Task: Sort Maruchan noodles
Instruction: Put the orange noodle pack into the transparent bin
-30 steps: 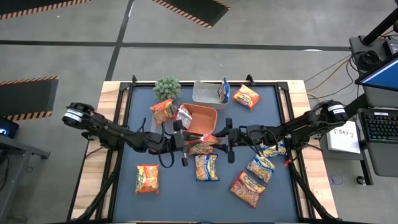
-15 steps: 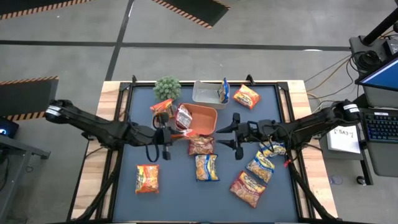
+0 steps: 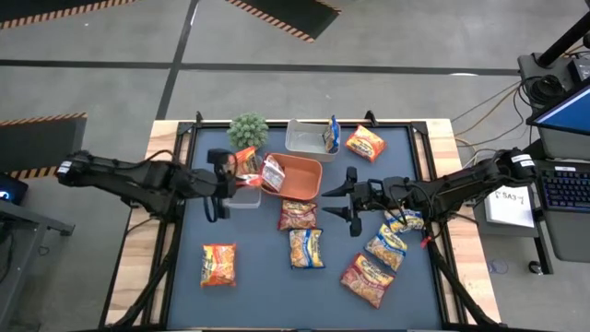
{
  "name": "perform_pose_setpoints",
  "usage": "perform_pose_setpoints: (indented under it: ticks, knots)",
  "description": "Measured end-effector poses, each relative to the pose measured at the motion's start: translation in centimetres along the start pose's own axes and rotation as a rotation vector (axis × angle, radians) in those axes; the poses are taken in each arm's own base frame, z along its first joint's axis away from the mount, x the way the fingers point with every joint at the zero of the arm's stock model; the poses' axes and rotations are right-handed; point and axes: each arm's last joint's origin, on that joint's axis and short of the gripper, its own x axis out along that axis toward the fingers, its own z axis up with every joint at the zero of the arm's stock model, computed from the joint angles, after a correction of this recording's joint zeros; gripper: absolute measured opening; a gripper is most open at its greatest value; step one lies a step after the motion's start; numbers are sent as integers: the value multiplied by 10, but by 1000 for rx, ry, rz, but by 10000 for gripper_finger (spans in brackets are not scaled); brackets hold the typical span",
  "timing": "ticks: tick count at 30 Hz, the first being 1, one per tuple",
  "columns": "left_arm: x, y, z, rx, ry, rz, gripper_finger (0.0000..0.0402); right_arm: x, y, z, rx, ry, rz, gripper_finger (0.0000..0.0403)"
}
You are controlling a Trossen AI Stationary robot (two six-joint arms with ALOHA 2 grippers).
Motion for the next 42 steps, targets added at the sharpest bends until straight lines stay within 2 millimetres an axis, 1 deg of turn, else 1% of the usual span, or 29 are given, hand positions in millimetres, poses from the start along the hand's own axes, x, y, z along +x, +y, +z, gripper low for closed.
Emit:
perform_pose_setpoints:
  ticks: [5, 9, 14, 19, 26, 30, 35, 42]
  knots:
    - [10, 11, -6, -22, 55, 40, 11, 0, 0, 0, -4, 0, 0, 173]
    - [19, 17, -12, -38, 93, 15, 11, 0, 0, -1, -4, 8, 0, 173]
    - [25, 24, -19, -84, 110, 7, 11, 0, 0, -2, -7, 18, -1, 173]
    - [33, 22, -29, -103, 127, -67, 11, 0, 0, -2, -8, 19, -1, 173]
    - [46, 17, -40, -84, 110, -60, 11, 0, 0, -2, -8, 20, -1, 173]
    - [51, 17, -45, -92, 104, -49, 11, 0, 0, -2, -7, 20, -1, 173]
    - [62, 17, -55, -119, 83, -42, 11, 0, 0, -2, -7, 20, -1, 173]
    - [72, 18, -72, -146, 120, -20, 11, 0, 0, -2, -5, 19, -1, 173]
